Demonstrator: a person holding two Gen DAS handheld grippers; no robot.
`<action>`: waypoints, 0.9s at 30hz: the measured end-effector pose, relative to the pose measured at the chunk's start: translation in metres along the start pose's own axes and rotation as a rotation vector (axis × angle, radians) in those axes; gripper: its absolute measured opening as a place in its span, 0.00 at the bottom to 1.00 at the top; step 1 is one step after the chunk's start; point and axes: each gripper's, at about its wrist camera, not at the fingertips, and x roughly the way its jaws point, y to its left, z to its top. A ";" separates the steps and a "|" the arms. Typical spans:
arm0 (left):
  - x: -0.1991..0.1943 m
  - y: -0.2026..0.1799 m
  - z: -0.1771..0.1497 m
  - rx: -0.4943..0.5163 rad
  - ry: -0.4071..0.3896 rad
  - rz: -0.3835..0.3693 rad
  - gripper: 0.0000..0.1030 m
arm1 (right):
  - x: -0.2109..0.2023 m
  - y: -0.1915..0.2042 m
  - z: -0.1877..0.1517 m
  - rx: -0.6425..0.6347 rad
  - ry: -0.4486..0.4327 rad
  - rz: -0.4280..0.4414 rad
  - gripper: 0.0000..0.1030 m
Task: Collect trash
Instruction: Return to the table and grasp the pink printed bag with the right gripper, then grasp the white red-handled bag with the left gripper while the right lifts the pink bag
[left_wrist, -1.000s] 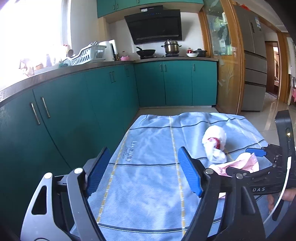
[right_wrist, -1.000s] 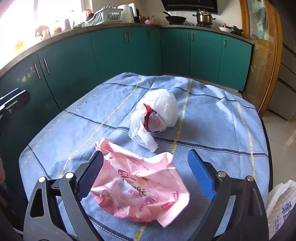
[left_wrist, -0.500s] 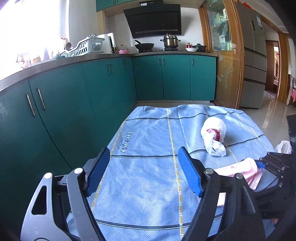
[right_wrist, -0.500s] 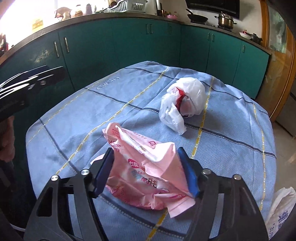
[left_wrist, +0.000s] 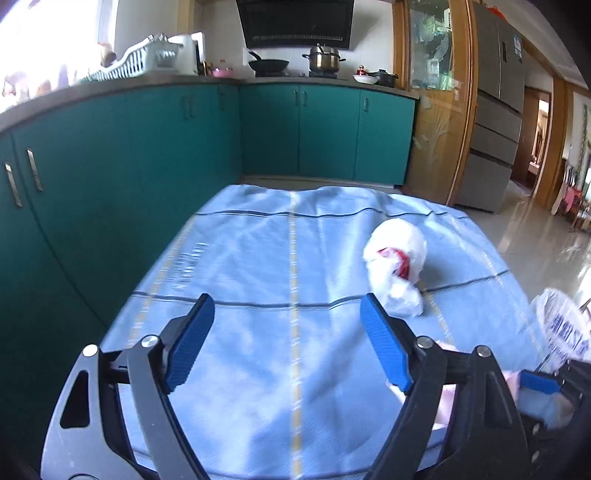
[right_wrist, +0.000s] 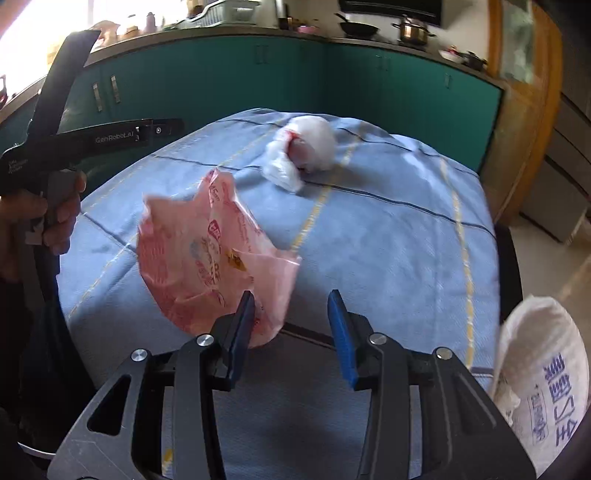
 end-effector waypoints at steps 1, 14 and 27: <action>0.006 -0.004 0.003 -0.009 0.003 -0.016 0.85 | -0.002 -0.003 0.000 0.015 -0.011 0.000 0.58; 0.096 -0.091 0.026 0.076 0.187 -0.176 0.90 | -0.013 -0.005 0.002 0.018 -0.066 -0.013 0.83; 0.060 -0.065 -0.001 0.146 0.133 -0.172 0.15 | 0.001 0.003 0.007 0.015 -0.055 0.022 0.84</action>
